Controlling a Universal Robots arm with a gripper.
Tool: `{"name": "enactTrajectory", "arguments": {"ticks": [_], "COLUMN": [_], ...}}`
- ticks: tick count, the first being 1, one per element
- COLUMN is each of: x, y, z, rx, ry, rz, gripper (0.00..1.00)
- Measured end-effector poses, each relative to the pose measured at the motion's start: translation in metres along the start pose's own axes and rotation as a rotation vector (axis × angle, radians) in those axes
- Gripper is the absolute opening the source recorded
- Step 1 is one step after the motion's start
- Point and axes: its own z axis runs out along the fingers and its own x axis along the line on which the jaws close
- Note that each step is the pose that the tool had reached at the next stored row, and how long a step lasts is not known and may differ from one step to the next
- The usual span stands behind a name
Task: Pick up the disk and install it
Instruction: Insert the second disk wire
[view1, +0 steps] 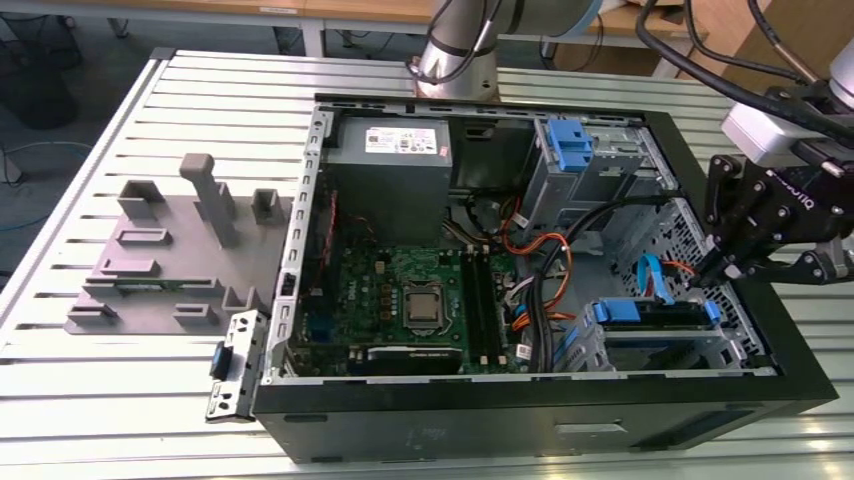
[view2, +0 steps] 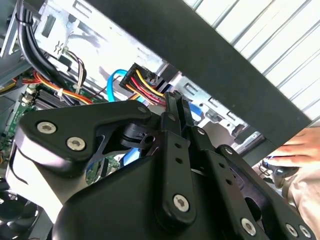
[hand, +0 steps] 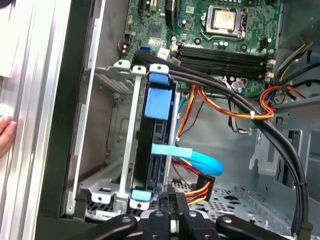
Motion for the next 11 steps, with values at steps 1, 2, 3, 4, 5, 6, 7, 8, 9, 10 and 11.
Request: {"name": "enactTrajectory", "arguments": {"ticks": [1, 2, 3, 4, 5, 6, 7, 8, 9, 10, 11], "x": [-0.0003, -0.0006, -0.0009, -0.0010, -0.0008, -0.0001, 0.0008, 0.0022, 0.0035, 0.0046, 0.0057], "y": [0.0027, 0.0051, 0.0073, 0.0088, 0.0097, 0.0105, 0.0112, 0.0117, 0.0126, 0.0138, 0.0148], "z": [0.0000, 0.0001, 0.0002, 0.0002, 0.0003, 0.0003, 0.0004, 0.0004, 0.0005, 0.0006, 0.0007], "rx": [0.0013, 0.0029, 0.0049, 0.0072, 0.0090, 0.0105, 0.0117, 0.0126, 0.0135, 0.0144, 0.0150], "ry": [0.0004, 0.0004, 0.0007, 0.0010, 0.0012, 0.0014, 0.0016, 0.0018, 0.0019, 0.0019, 0.0021], "rz": [0.000, 0.000, 0.000, 0.000, 0.000, 0.000, 0.000, 0.001, 0.001, 0.001, 0.001], "gripper": [0.16, 0.16, 0.16, 0.16, 0.16, 0.16, 0.16, 0.16, 0.16, 0.16, 0.16]}}
